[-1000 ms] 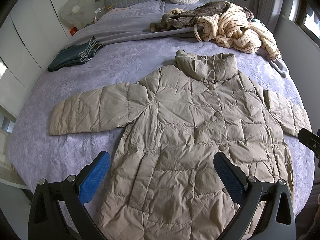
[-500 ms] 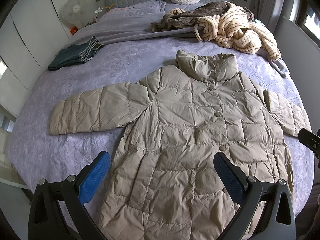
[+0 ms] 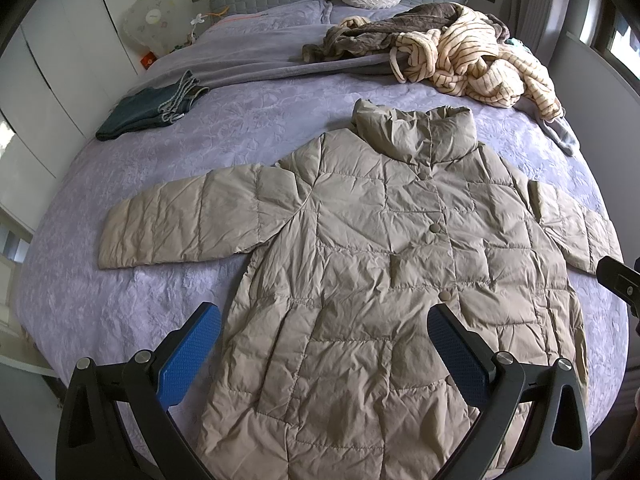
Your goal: Fold large clothes
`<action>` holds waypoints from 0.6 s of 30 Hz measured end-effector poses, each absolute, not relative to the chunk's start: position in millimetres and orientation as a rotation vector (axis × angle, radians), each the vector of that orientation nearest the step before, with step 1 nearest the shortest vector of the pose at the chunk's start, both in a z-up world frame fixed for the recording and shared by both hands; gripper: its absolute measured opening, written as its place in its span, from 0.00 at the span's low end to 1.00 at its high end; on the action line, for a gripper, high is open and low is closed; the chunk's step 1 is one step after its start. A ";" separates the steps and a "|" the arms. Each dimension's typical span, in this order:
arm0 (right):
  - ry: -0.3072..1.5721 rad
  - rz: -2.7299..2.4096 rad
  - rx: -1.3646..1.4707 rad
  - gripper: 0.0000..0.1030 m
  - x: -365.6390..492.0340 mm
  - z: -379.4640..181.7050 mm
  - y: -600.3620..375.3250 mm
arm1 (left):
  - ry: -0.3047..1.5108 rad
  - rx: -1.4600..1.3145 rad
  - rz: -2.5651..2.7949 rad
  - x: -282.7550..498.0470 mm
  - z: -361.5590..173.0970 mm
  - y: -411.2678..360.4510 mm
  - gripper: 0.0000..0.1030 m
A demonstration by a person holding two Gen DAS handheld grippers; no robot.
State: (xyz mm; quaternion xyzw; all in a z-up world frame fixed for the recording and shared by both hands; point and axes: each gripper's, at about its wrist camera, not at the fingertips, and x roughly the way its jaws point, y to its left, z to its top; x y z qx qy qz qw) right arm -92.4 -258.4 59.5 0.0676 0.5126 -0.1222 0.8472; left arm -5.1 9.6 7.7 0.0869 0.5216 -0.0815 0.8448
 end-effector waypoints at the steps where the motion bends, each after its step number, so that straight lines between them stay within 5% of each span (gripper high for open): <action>1: 1.081 -0.258 0.143 1.00 -92.3 59.6 -258.3 | 1.101 0.183 -0.172 -5.1 7.7 9.5 1.00; 18: 1.078 -0.256 0.143 1.00 -91.3 58.9 -256.9 | 1.103 0.180 -0.167 -6.4 5.1 12.4 1.00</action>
